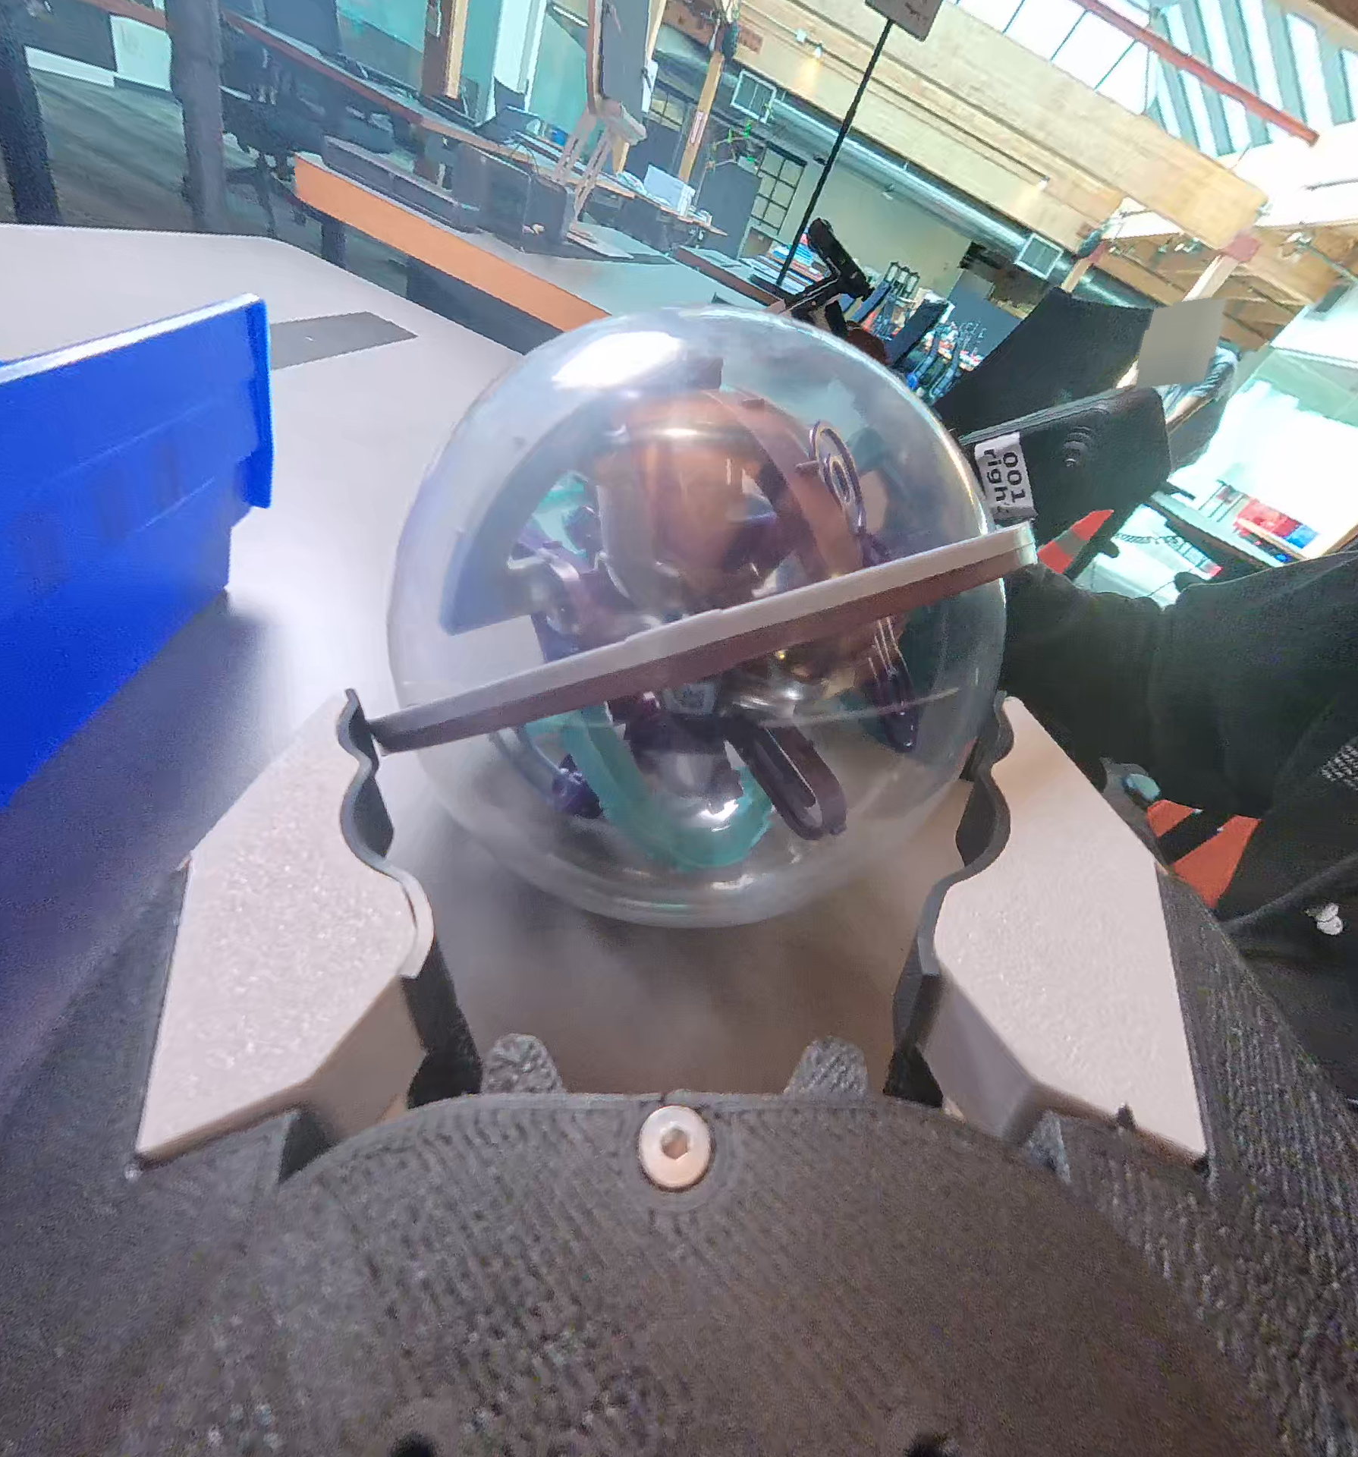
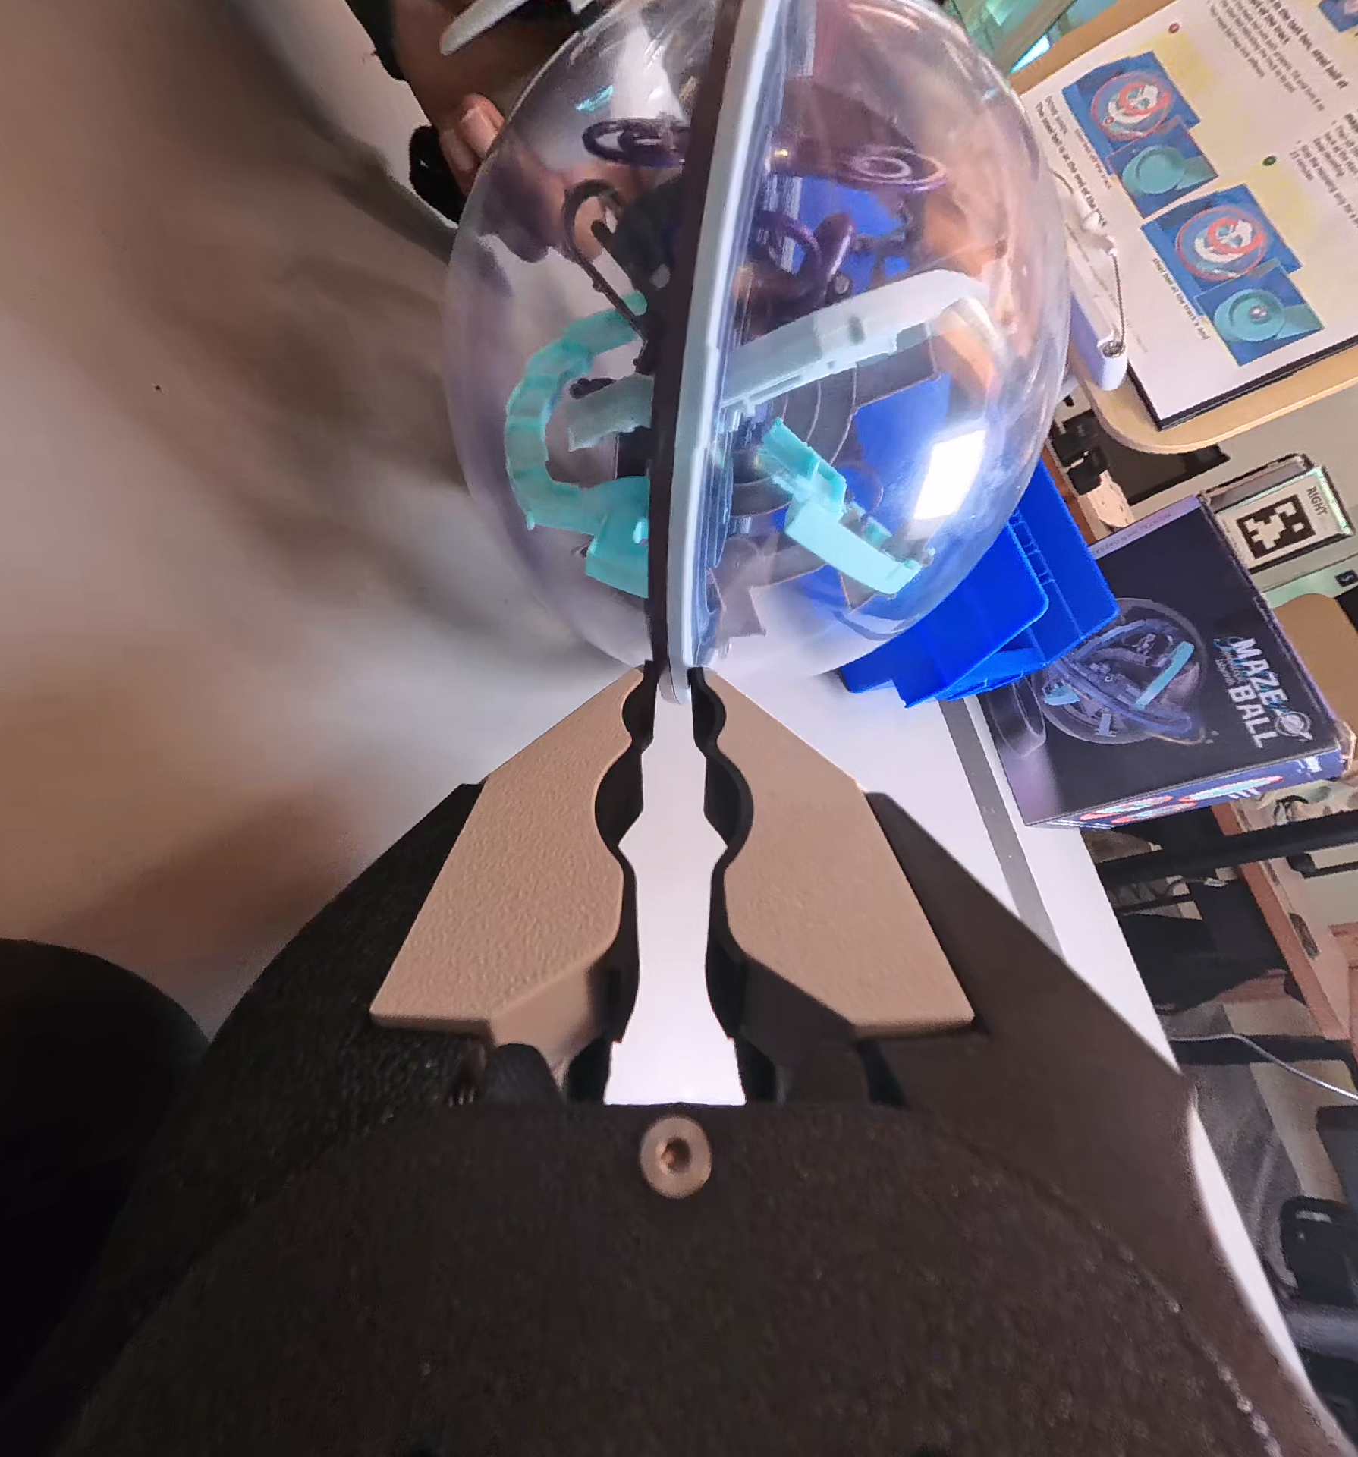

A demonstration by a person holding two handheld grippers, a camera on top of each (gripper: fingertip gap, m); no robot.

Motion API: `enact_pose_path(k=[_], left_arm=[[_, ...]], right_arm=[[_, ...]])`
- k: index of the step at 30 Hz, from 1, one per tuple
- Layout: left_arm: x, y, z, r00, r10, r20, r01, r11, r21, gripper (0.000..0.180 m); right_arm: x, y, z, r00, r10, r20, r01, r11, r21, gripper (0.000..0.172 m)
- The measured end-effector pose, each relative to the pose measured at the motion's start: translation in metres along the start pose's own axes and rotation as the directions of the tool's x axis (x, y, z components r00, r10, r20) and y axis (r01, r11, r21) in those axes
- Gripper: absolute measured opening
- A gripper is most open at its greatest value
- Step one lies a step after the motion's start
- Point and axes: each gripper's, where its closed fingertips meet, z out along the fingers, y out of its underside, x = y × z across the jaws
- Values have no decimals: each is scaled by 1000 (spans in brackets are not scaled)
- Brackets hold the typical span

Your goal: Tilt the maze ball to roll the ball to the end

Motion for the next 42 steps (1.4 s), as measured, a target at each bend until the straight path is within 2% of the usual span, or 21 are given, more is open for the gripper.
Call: enact_pose_path(k=[1, 4, 9, 13, 18, 25, 42], left_arm=[[0, 0, -1, 1000, 7, 4, -7, 1000, -1, 146], [0, 0, -2, 1000, 11, 9, -11, 1000, -1, 145], [0, 0, -1, 1000, 10, 20, -10, 1000, 2, 145], [0, -2, 0, 999, 2, 36, -3, 1000, 9, 145], [-1, -3, 2, 998, -11, 63, 9, 1000, 19, 144], [-4, -3, 1, 991, 8, 131, -9, 1000, 6, 144], [-7, -12, -4, 987, -39, 154, 32, 998, 49, 140]], right_arm=[[0, 0, 0, 1000, 10, 1, -10, 1000, -1, 6], [0, 1, 1, 998, 63, 14, -63, 998, 0, 9], [3, -2, -3, 989, 141, 36, -141, 990, -3, 40], [8, -12, -8, 979, 198, 40, -199, 980, 21, 53], [13, -12, -10, 985, 175, 2, -175, 984, 28, 29], [12, -7, -5, 984, 177, -13, -177, 984, 20, 8], [9, -1, 4, 937, 344, 63, -347, 937, 41, 7]])
